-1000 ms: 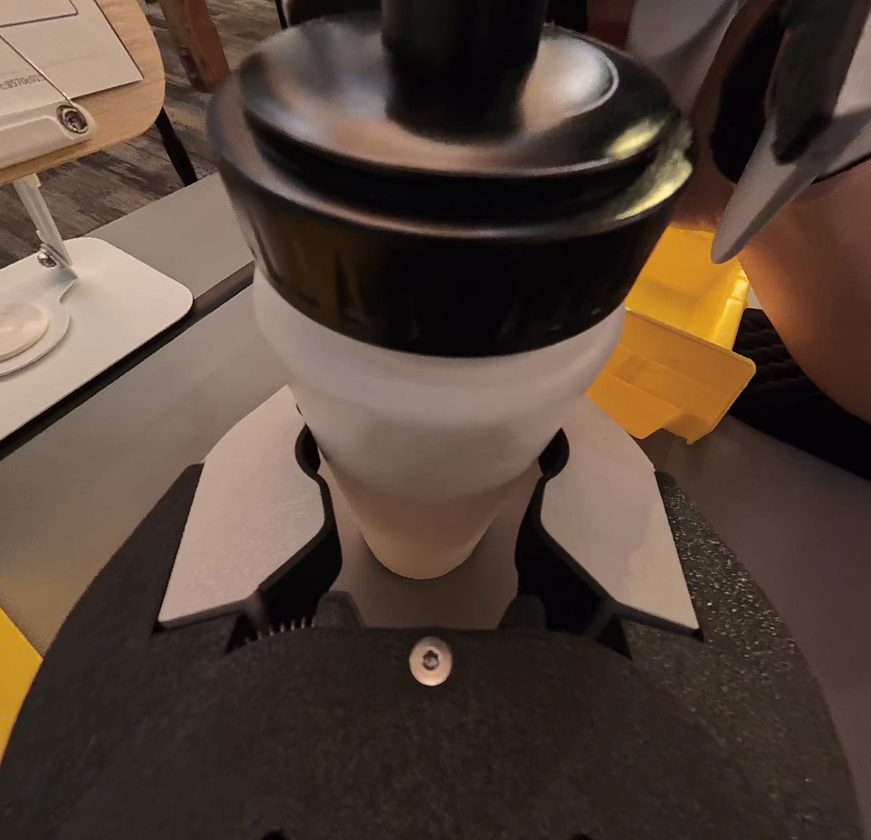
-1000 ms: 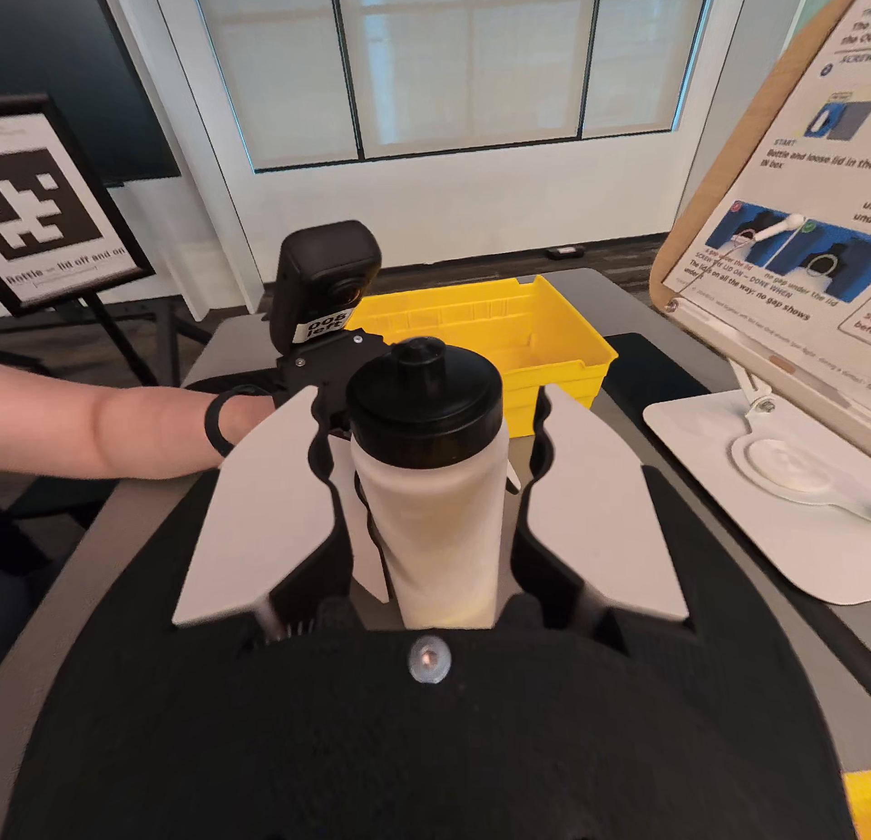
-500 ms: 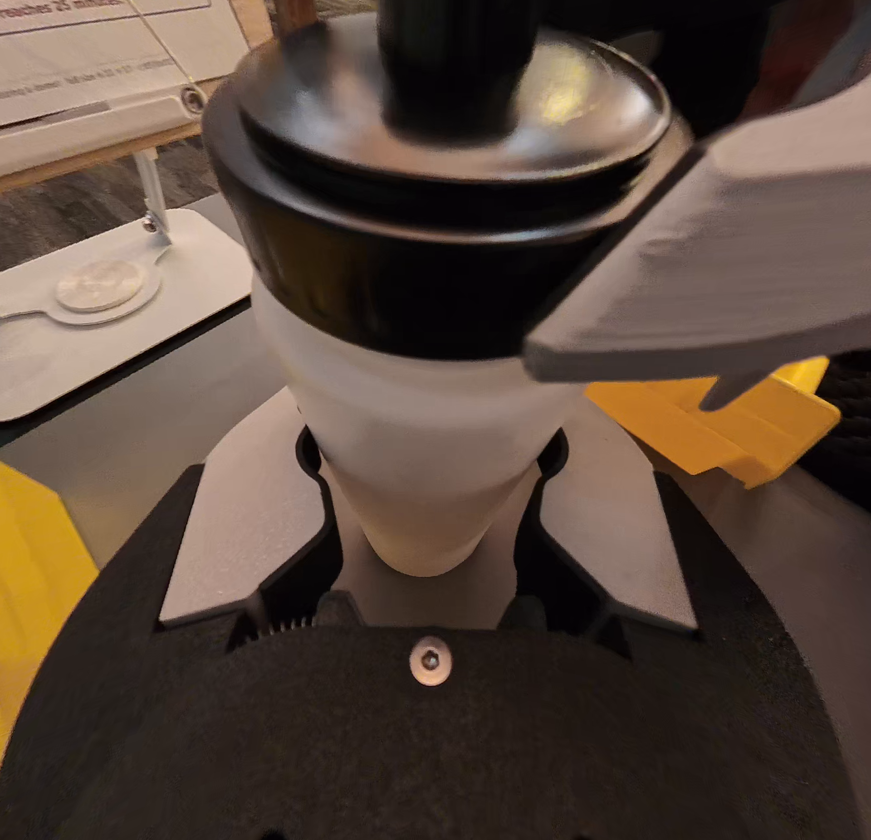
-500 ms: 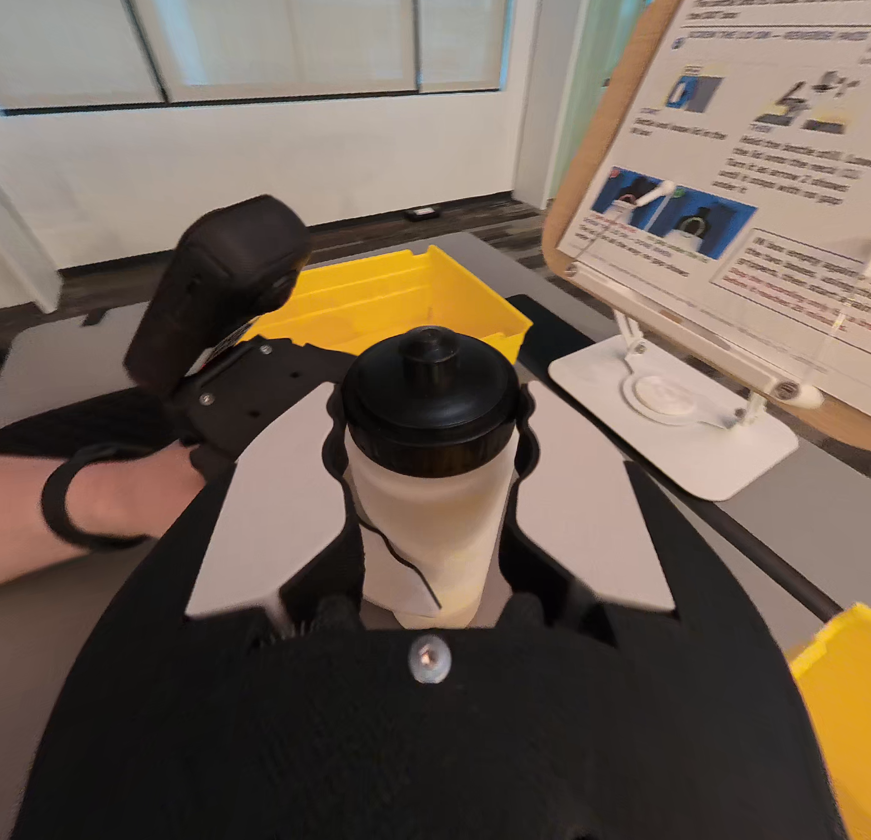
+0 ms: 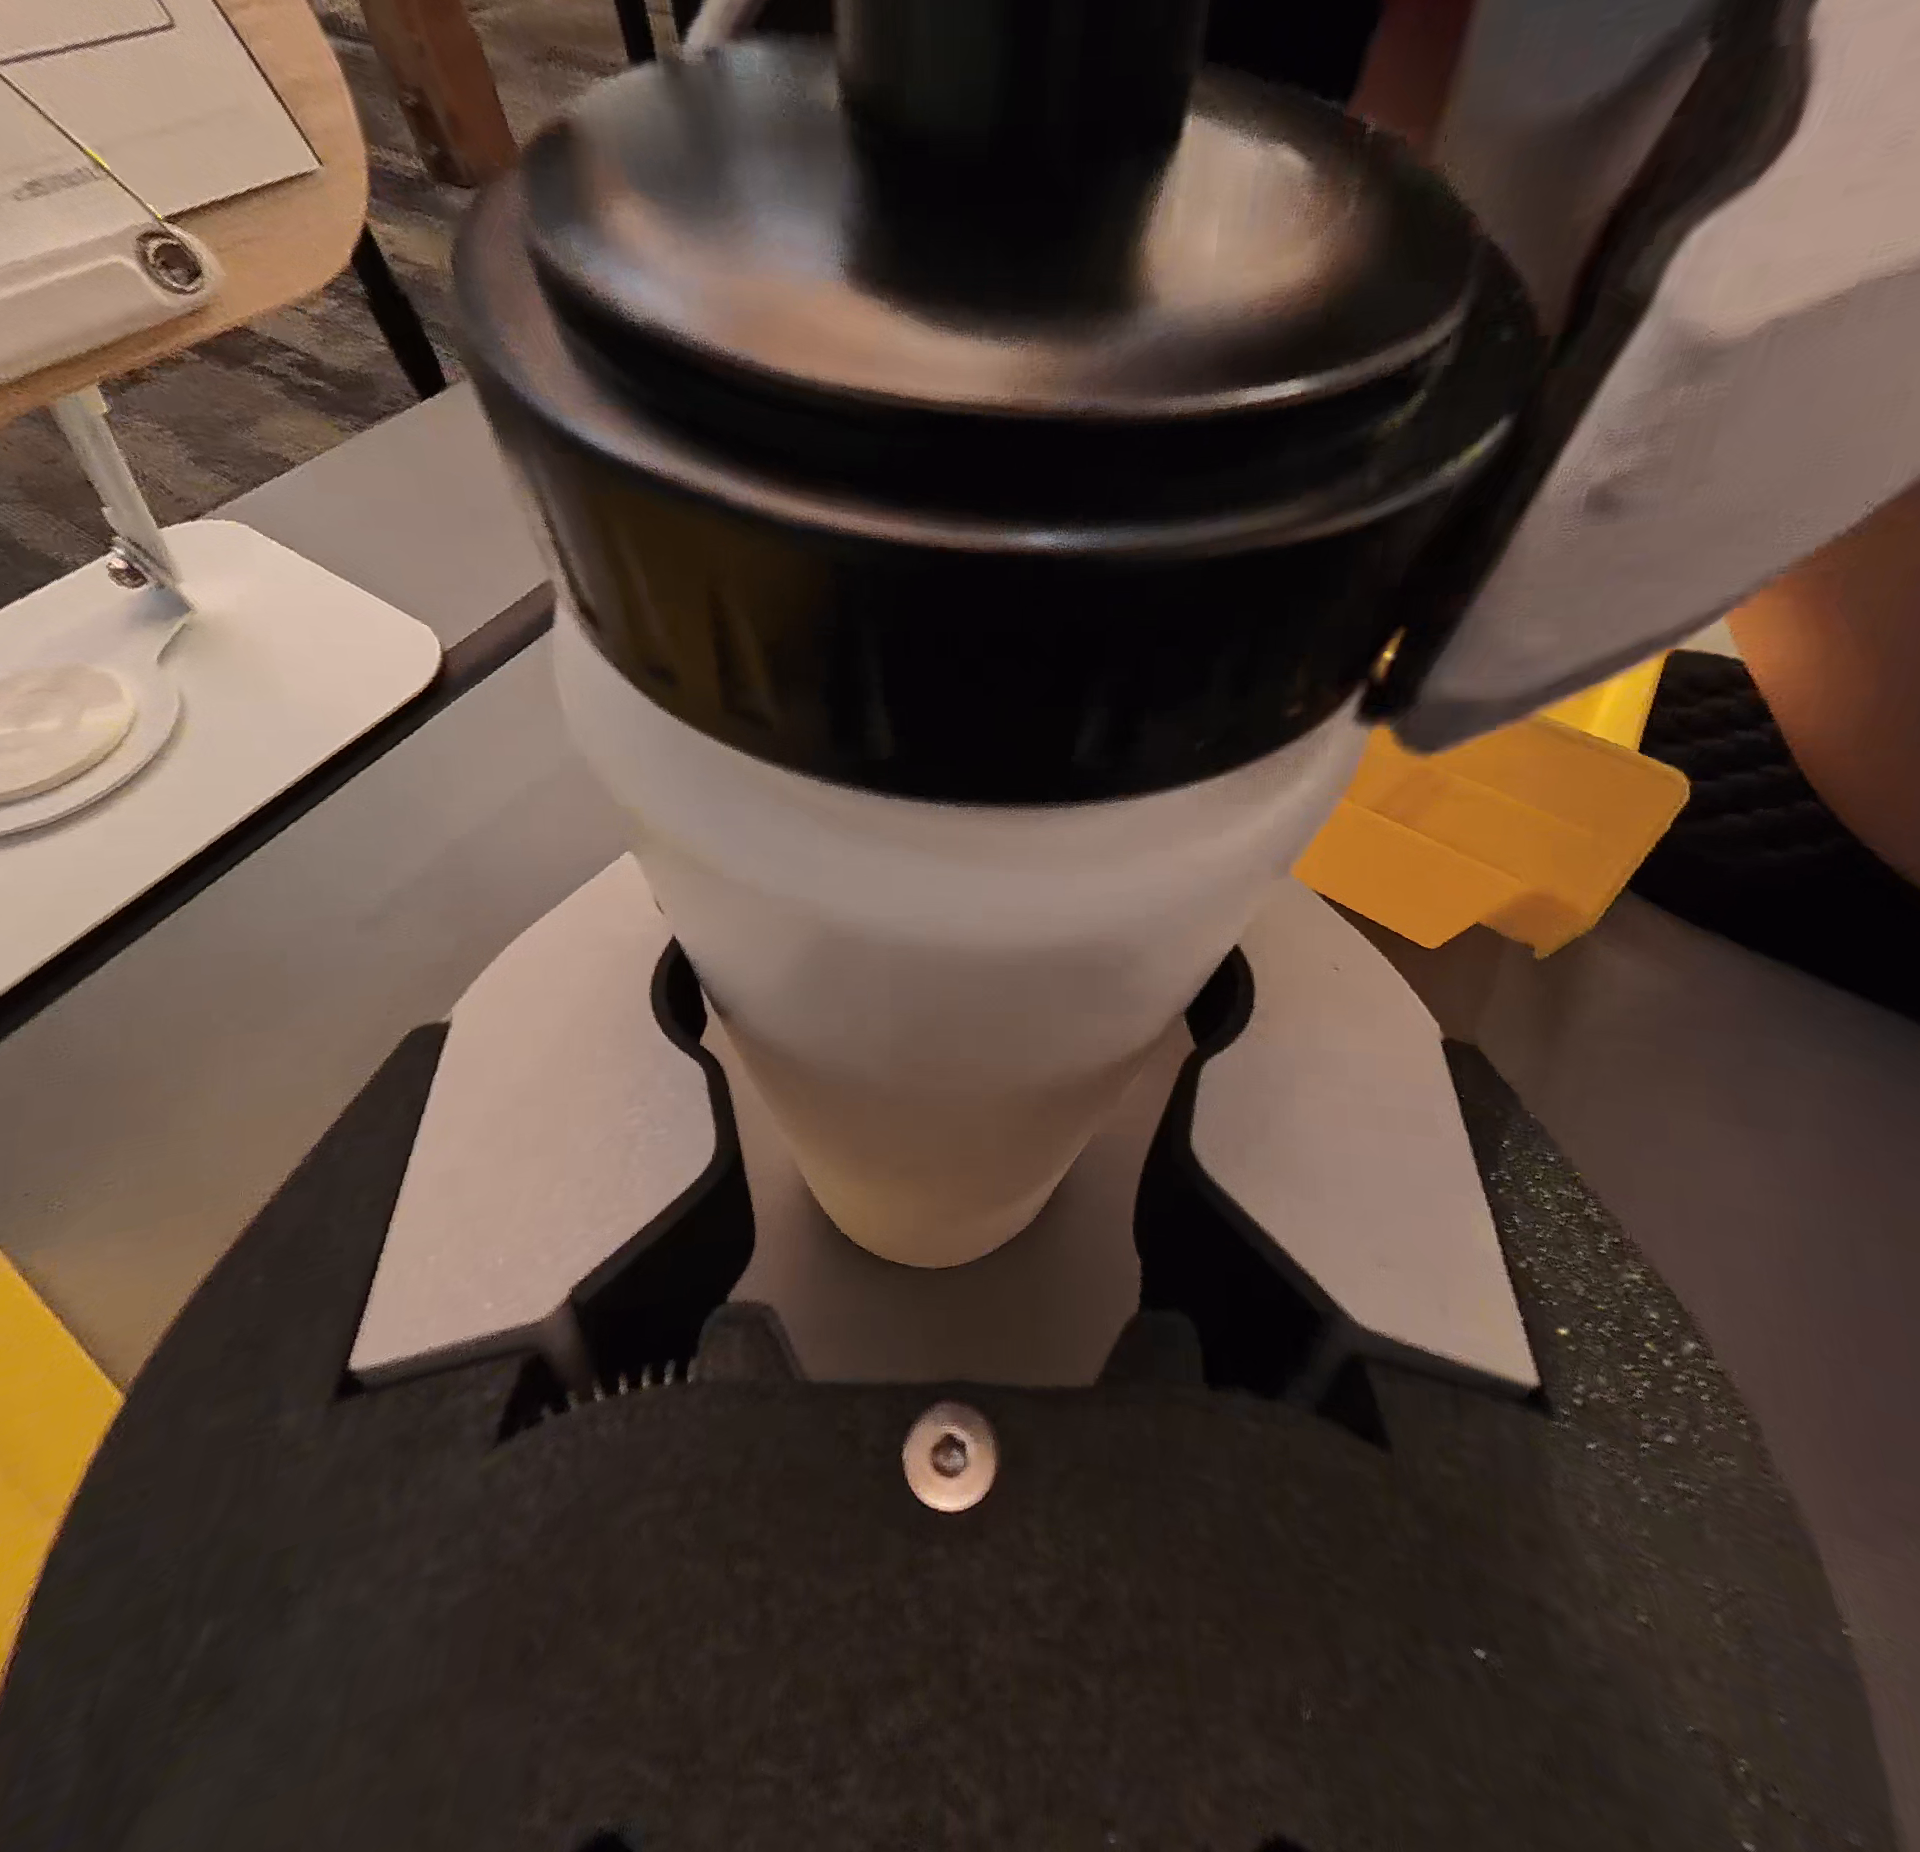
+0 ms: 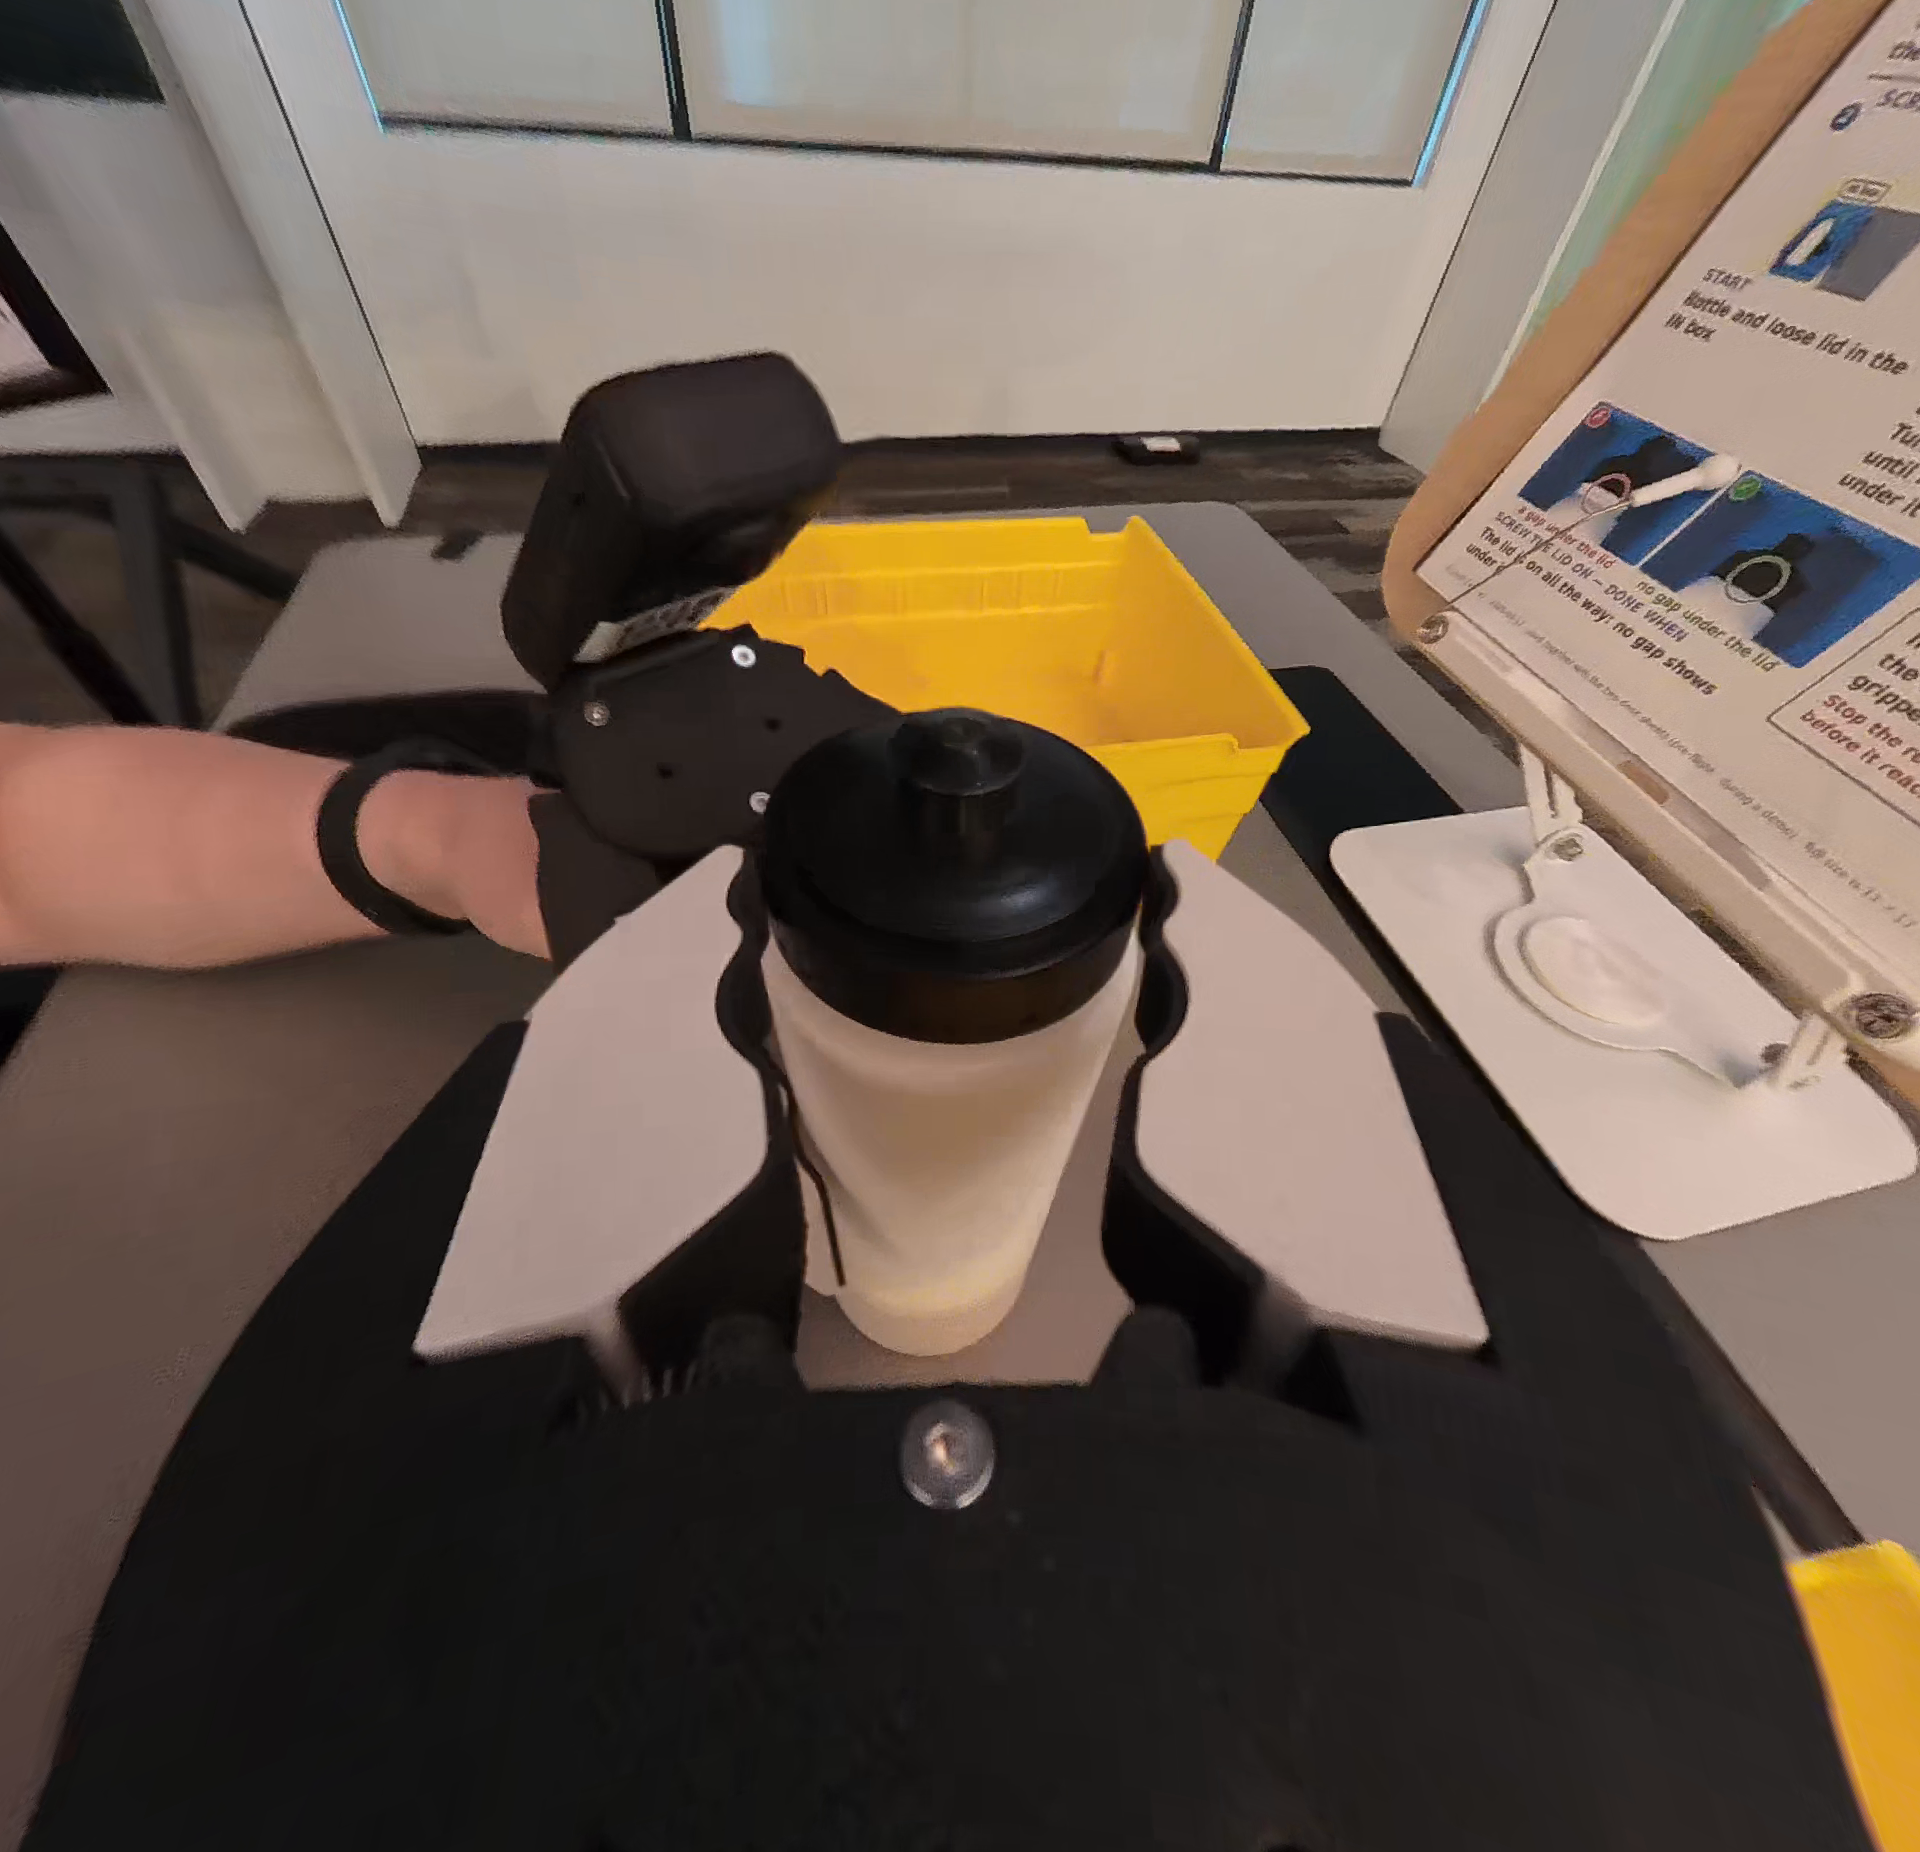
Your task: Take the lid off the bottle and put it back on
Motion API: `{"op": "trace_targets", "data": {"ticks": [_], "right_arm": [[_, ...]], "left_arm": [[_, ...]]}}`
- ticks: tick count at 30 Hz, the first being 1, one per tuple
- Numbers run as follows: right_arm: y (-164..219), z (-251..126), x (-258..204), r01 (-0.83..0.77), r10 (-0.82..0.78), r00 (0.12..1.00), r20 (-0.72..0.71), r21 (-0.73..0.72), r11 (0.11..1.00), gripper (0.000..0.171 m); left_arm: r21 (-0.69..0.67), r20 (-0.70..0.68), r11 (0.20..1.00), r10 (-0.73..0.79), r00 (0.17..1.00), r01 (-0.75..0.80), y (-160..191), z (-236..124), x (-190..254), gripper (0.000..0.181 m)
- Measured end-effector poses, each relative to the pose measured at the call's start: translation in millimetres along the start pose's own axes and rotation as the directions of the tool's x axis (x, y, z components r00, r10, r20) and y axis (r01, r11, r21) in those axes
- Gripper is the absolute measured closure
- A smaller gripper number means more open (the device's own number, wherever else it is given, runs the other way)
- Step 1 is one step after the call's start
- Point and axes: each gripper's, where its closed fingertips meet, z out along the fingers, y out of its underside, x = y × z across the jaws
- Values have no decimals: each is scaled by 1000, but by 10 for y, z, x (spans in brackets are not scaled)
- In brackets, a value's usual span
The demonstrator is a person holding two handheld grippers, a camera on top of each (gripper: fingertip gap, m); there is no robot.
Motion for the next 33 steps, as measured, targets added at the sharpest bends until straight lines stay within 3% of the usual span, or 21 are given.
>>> {"op": "trace_targets", "data": {"ticks": [5, 13, 15, 20, 24, 27, 33], "right_arm": [[-14, 72, 44, -30, 30, 995, -93, 1, 1000, 100], [-40, 176, 127, -110, 119, 907, -404, 44, 993, 101], [-42, 176, 126, -98, 102, 918, -384, 31, 995, 101], [-71, 77, 84, -129, 134, 984, -115, 48, 991, 94], [-80, 32, 11, -136, 136, 991, 7, 63, 989, 101], [-51, 44, 11, -73, 74, 996, -42, 23, 997, 100], [-64, 134, 88, -150, 157, 956, -246, 47, 988, 99]], "left_arm": [[-6, 58, 999, -48, 997, 49, 9, -19, -79, 88], [-28, 193, 994, -96, 976, 104, 47, -77, -242, 89], [-33, 177, 994, -94, 980, 101, 48, -76, -233, 88], [-38, 108, 997, -62, 992, 66, 41, -57, -161, 88], [-38, 50, 999, -24, 998, 25, 25, -15, -36, 88], [-41, 57, 999, -24, 998, 26, 26, -16, -33, 88], [-48, 170, 994, -86, 982, 96, 47, -52, -159, 89]]}}
